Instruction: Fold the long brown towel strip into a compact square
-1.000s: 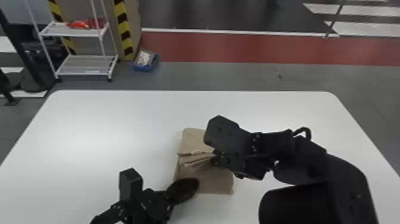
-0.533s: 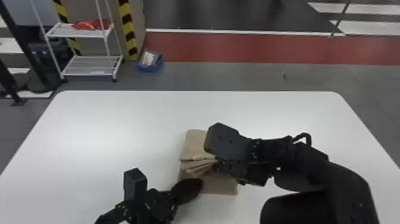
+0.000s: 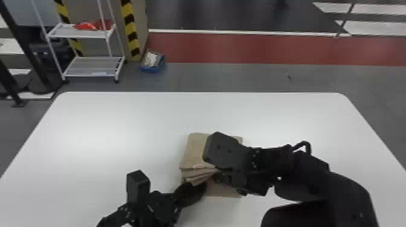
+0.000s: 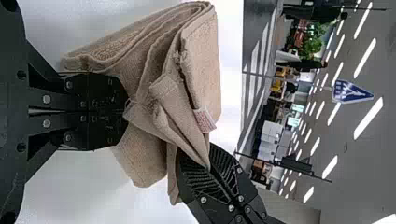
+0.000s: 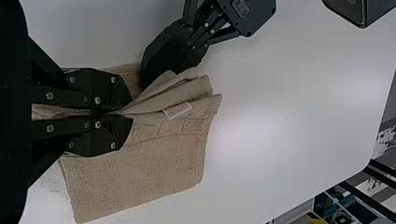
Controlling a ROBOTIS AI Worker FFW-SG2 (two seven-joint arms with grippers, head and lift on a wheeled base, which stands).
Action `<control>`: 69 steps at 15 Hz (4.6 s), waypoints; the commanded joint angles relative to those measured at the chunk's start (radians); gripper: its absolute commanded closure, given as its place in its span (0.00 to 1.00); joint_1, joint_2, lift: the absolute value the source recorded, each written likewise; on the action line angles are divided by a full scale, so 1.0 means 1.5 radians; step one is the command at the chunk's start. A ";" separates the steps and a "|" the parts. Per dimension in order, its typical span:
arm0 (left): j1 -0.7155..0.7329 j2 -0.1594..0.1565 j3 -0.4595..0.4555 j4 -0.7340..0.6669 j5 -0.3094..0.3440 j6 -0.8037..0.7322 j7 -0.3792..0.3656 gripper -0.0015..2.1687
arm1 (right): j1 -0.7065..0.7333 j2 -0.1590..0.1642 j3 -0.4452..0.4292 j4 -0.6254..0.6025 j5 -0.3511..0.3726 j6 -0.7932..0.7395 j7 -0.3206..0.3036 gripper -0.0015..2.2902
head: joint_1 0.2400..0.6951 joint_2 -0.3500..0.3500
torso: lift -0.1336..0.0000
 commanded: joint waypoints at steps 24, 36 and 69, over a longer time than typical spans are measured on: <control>0.002 0.000 -0.005 -0.009 -0.010 0.001 -0.004 0.99 | 0.020 0.003 -0.104 0.004 -0.062 -0.025 0.004 0.74 | 1.00 0.35 | 0.07; -0.005 0.003 0.006 -0.014 -0.012 -0.001 -0.019 0.99 | 0.031 0.010 -0.083 0.039 -0.051 -0.066 0.004 0.74 | 1.00 0.39 | 0.07; -0.030 -0.003 0.115 -0.032 0.020 0.013 0.099 0.06 | -0.023 0.008 -0.131 0.121 -0.003 -0.115 0.004 0.74 | 1.00 0.55 | 0.07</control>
